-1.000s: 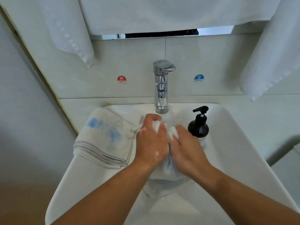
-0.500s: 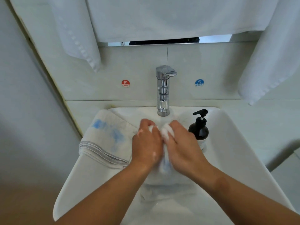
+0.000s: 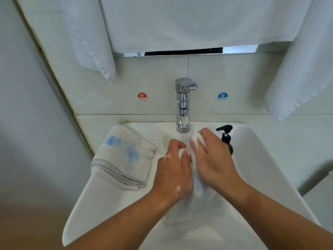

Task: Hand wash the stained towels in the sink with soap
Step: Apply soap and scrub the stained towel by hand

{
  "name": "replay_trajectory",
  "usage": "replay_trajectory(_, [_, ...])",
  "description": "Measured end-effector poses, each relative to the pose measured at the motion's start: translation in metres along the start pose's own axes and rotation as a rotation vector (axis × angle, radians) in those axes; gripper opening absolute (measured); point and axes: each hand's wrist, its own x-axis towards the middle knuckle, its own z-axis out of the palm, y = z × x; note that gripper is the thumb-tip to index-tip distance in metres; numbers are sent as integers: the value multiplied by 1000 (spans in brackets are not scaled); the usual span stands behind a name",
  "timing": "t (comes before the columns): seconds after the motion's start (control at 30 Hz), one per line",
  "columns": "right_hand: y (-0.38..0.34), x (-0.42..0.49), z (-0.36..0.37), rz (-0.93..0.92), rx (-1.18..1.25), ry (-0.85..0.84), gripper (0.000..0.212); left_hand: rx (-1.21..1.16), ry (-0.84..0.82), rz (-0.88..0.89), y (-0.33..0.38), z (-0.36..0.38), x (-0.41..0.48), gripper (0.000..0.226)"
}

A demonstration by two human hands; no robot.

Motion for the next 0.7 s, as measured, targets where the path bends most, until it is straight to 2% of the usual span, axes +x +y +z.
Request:
replay_trajectory(0.07, [13,-4,3,86,-45,-62,28,-5,4,47,2,-6,1,6])
replay_trajectory(0.13, [17,-21,8,86,-135,-189,22,-2,47,47,3,-12,13,7])
replay_trajectory(0.2, [8,-33,13,49,-110,-251,20,10,116,-16,-1,-12,25,7])
replay_trajectory(0.3, [-4,-20,11,-42,-53,-80,28,10,116,-89,-5,-4,19,11])
replay_trajectory(0.37, [-3,-1,5,12,-35,-17,32,-12,42,-44,-3,2,3,13])
replay_trajectory(0.43, [8,5,3,76,-52,-27,32,-51,29,4,-1,2,-5,10])
replay_trajectory(0.5, [17,-7,6,105,-133,-129,25,-59,59,47,1,-2,3,6])
replay_trajectory(0.6, [15,-27,12,90,-149,-270,19,-70,117,-35,1,-5,20,7])
replay_trajectory(0.7, [3,-14,6,6,-60,-154,25,-27,103,-102,-2,-1,18,12])
